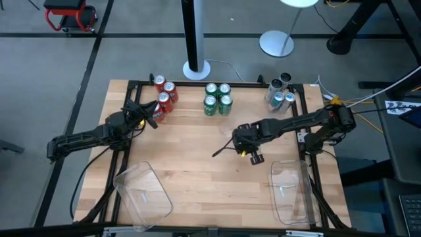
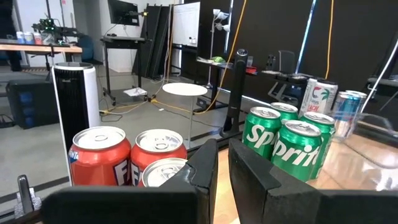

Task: Sort soda cans
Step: Move the top transparent bin to the bottom center of the table, then adjust the transparent bins

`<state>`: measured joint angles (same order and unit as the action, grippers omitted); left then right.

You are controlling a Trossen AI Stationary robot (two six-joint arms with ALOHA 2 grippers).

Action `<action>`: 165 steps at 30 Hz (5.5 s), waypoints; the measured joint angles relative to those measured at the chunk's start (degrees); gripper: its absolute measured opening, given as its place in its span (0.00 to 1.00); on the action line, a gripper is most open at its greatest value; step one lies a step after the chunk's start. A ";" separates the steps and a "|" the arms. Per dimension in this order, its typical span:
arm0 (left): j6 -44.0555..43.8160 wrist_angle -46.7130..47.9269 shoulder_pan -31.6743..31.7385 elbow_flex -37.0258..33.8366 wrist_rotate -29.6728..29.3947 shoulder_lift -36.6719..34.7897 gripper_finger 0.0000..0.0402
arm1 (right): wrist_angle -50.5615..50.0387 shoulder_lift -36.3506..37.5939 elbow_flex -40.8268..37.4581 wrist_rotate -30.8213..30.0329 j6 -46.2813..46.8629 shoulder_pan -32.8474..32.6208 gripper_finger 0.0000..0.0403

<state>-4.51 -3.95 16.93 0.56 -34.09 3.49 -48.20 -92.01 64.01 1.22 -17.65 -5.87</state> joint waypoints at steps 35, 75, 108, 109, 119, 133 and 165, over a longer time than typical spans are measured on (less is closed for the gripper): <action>-0.22 0.03 0.00 0.00 0.02 0.00 0.08 | 30.73 -2.23 -0.03 6.21 -14.89 -21.39 0.01; -0.22 0.03 -0.02 0.00 0.00 0.00 0.08 | 13.85 -20.78 22.88 7.97 -6.98 -26.73 0.15; -2.38 1.19 -0.02 6.36 12.22 1.15 0.42 | -13.20 -11.65 34.26 -8.88 -23.20 -24.84 0.40; -2.05 1.30 -0.05 7.77 14.37 1.99 0.46 | -12.88 -9.58 32.46 -10.89 -23.24 -24.89 0.40; -3.15 12.04 -0.20 25.32 18.03 20.06 0.57 | 16.96 13.94 0.08 -30.64 -31.88 -23.60 0.40; -7.65 45.89 -12.40 59.85 18.09 46.27 0.50 | 69.55 20.61 -34.36 -32.01 -48.91 -18.36 0.40; -85.97 92.76 -64.22 71.10 23.43 71.47 0.50 | 72.52 20.57 -35.96 -27.16 -50.30 -18.49 0.40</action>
<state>-90.49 88.81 -47.29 71.66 -10.66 74.95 24.32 -71.44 28.05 -25.93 -67.95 -24.36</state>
